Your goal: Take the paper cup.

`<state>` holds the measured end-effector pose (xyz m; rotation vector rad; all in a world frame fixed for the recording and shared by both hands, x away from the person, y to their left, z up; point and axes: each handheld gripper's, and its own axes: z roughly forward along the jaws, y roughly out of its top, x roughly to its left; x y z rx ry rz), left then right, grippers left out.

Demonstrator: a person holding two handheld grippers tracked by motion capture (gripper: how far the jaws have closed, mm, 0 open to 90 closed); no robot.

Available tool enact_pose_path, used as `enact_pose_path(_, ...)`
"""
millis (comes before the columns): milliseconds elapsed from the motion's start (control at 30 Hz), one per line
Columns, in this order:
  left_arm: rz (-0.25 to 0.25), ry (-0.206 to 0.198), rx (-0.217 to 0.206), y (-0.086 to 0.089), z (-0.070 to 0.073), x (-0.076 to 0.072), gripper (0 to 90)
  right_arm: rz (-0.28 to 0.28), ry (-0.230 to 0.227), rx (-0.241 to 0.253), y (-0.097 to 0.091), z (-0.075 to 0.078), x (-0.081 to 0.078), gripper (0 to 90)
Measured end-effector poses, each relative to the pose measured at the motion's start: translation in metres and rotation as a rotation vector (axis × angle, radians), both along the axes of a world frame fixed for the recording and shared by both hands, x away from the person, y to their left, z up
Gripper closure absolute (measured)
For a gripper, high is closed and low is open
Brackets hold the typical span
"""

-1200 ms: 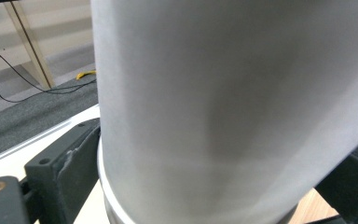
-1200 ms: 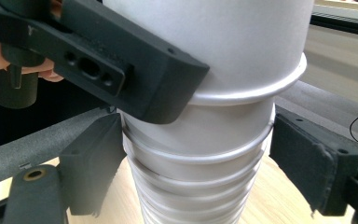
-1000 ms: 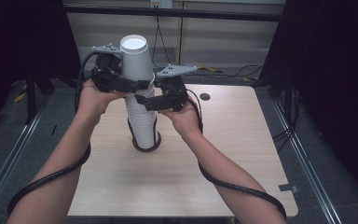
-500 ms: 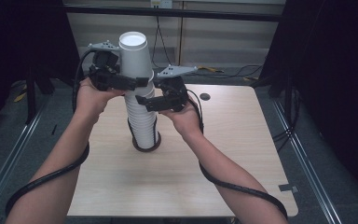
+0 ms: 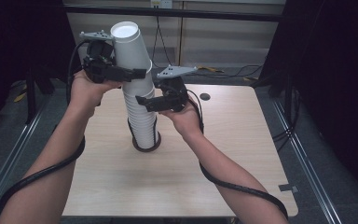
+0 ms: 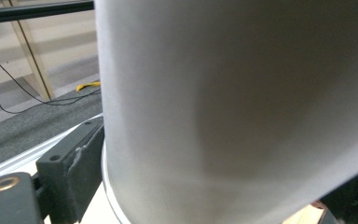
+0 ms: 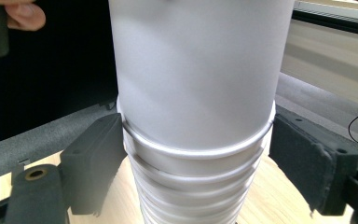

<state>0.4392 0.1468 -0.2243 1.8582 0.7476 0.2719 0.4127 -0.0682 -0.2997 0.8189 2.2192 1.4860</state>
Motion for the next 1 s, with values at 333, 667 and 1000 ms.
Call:
enact_pose_path(333,-0.007,-0.013,0.015,0.001,0.014,-0.004,9.8,-0.003,-0.002,-0.008,0.000,0.000,-0.001,17.6)
enact_pose_path(667,-0.013,-0.021,0.012,0.003,0.021,-0.007,10.4,-0.003,-0.010,-0.011,0.000,0.003,-0.003,18.0)
enact_pose_path(1000,-0.002,-0.023,0.007,0.006,0.026,-0.008,10.7,0.002,-0.014,-0.017,0.001,0.003,-0.003,17.5)
